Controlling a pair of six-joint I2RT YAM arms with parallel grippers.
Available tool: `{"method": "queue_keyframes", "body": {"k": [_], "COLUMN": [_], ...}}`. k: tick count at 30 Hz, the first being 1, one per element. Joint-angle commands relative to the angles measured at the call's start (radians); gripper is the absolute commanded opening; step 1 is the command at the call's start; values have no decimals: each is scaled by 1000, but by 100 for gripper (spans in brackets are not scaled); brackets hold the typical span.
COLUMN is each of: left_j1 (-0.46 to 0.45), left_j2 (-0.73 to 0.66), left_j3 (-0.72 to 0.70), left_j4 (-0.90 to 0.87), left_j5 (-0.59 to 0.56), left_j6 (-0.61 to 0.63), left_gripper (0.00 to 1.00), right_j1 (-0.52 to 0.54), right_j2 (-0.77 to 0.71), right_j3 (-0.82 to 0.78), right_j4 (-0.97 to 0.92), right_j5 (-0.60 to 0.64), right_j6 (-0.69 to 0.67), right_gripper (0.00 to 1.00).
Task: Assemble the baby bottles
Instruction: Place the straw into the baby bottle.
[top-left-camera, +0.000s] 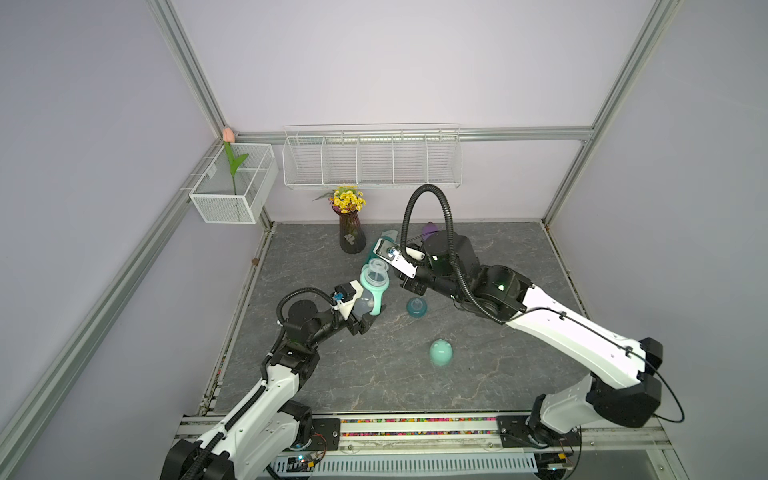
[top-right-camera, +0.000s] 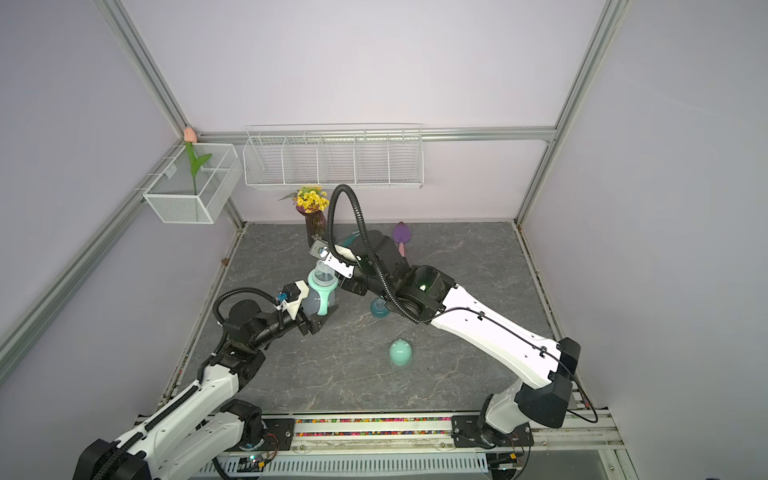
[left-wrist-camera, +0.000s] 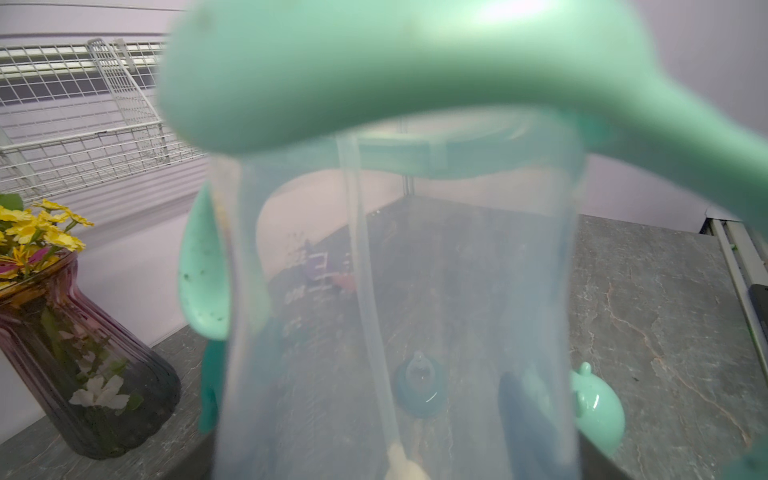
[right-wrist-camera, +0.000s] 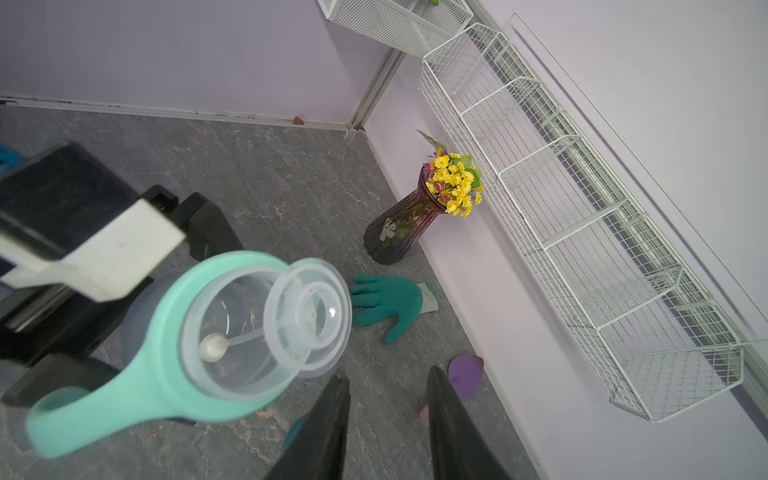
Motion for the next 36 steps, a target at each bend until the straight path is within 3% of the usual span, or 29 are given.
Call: {"method": "queue_keyframes", "body": {"k": [1,7,15,19,30,36], "left_j1": [1,1,2,1,1,1], "left_j2": [-11,-3,7,11,21,28], "left_j3": [8,14,17,18,25,29], "left_j4": [24,15,8,9,-3,-5], "left_j5": [32,31,7,5,14,13], "left_j6": [-5,1,4,5,8,14], "left_gripper": [0,0,0,0,0,0], "right_j1": [-18,-18,5,12,11,12], "right_j2": [61,86,68,57,33,3], "right_j3": [42,60,57,54,35,41], "right_j4": [32,14,-33,-56,3,-43], "right_j5": [-20,-130,-163,-137,93,-72], "right_j6": [27,65,63,56,-15,28], "right_gripper": [34,34,34,34,39,37]}}
